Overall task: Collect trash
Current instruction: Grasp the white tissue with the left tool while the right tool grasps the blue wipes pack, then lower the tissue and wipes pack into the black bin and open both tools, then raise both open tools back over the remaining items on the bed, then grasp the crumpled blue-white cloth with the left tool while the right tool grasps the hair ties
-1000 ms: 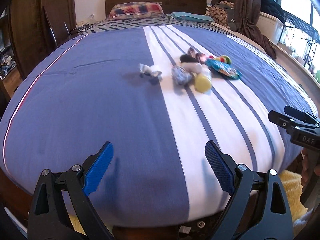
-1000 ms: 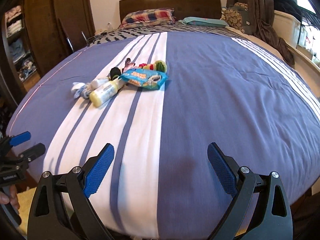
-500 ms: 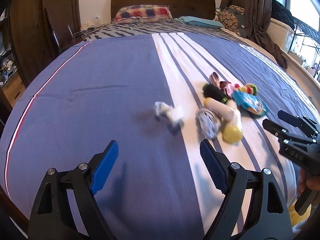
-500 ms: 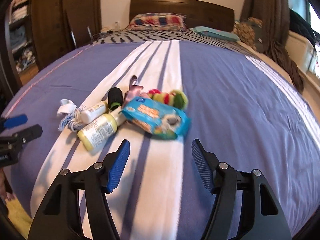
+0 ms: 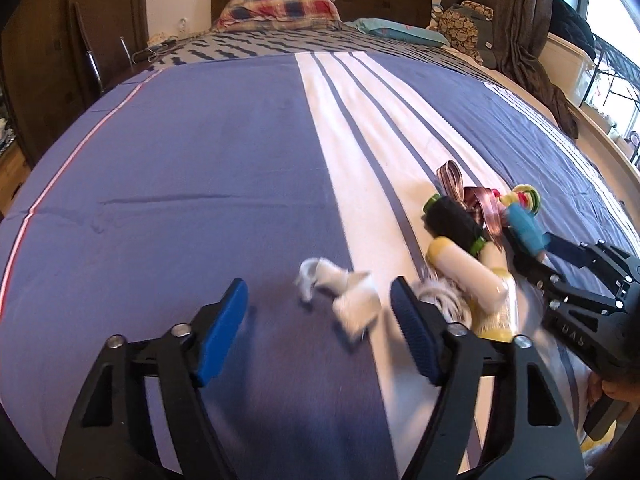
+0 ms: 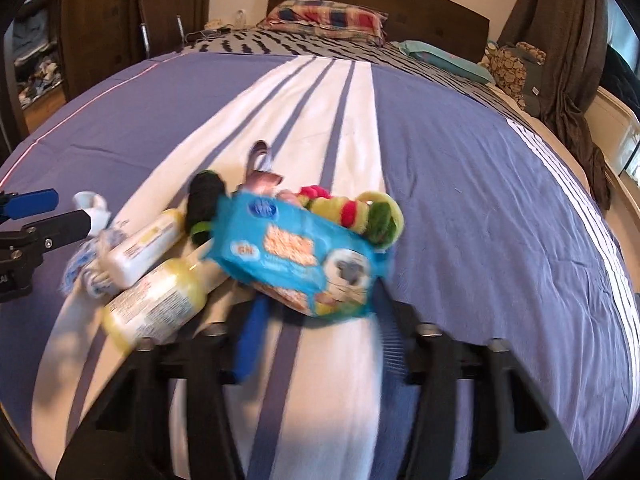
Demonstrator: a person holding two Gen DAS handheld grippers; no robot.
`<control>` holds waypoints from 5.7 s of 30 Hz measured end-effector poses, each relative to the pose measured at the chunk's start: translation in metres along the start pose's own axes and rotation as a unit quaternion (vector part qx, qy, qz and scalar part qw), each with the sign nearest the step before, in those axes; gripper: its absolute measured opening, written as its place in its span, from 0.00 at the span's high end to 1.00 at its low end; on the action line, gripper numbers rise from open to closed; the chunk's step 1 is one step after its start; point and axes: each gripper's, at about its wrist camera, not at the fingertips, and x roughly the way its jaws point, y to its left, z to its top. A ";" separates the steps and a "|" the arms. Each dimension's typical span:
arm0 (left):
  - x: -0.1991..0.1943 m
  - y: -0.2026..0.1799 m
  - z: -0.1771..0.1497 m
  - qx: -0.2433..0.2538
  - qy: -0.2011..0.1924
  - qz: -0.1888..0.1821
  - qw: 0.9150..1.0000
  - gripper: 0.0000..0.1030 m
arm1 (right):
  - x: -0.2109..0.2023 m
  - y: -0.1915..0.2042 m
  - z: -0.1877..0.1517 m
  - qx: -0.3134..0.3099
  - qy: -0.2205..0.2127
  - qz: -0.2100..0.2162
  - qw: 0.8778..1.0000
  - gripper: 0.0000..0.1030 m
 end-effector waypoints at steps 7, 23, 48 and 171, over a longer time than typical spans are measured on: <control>0.019 -0.004 0.003 0.015 0.017 -0.014 1.000 0.72 | -0.002 -0.013 -0.001 0.035 -0.010 0.027 0.999 0.87; -0.056 -0.011 -0.052 0.007 -0.002 -0.017 1.000 0.97 | -0.090 -0.003 -0.053 0.037 -0.046 0.064 0.996 0.88; -0.160 -0.064 -0.215 0.016 -0.013 -0.100 0.995 0.97 | -0.184 0.015 -0.191 0.061 -0.031 0.116 0.991 0.88; -0.012 -0.053 -0.034 0.051 -0.003 -0.043 0.998 0.72 | -0.018 -0.036 0.008 0.059 -0.014 0.103 0.993 0.73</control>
